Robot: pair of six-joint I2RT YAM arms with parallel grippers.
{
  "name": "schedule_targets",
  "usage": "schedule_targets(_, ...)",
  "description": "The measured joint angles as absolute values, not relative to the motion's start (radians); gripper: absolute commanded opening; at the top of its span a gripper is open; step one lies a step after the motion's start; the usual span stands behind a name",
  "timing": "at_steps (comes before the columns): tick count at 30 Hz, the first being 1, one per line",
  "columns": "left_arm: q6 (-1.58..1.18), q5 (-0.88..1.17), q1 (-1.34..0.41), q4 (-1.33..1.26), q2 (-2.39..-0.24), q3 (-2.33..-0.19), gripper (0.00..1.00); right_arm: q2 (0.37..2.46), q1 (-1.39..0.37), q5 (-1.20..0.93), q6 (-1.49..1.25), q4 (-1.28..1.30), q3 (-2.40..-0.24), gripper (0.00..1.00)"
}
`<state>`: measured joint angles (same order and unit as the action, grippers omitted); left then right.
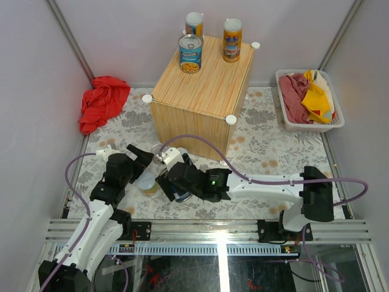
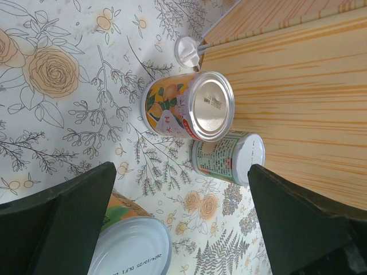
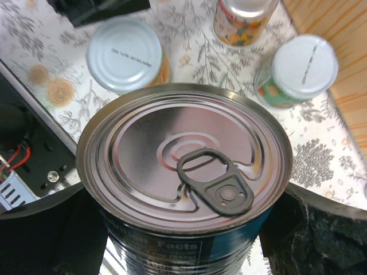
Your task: Place and organize the canned foods onto the counter
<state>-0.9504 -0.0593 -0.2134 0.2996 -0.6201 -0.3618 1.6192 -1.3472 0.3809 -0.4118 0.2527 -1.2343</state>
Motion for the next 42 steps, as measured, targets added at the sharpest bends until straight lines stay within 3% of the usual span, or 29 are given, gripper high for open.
schedule_targets(8,-0.944,-0.059,-0.213,0.299,-0.631,-0.365,1.0,1.526,-1.348,0.385,-0.29,0.249,-1.268,0.0)
schedule_targets(19,-0.937,-0.049,-0.213,0.282,-0.659,-0.368,1.0,1.507,-1.327,0.474,-0.015,0.207,-1.608,0.0)
schedule_targets(30,-0.907,-0.039,-0.201,0.249,-0.735,-0.38,1.0,1.541,-0.966,0.435,0.078,0.112,-1.769,0.0)
schedule_targets(42,-0.854,-0.024,-0.159,0.18,-0.796,-0.394,1.0,1.771,-0.651,0.318,0.065,0.016,-1.966,0.0)
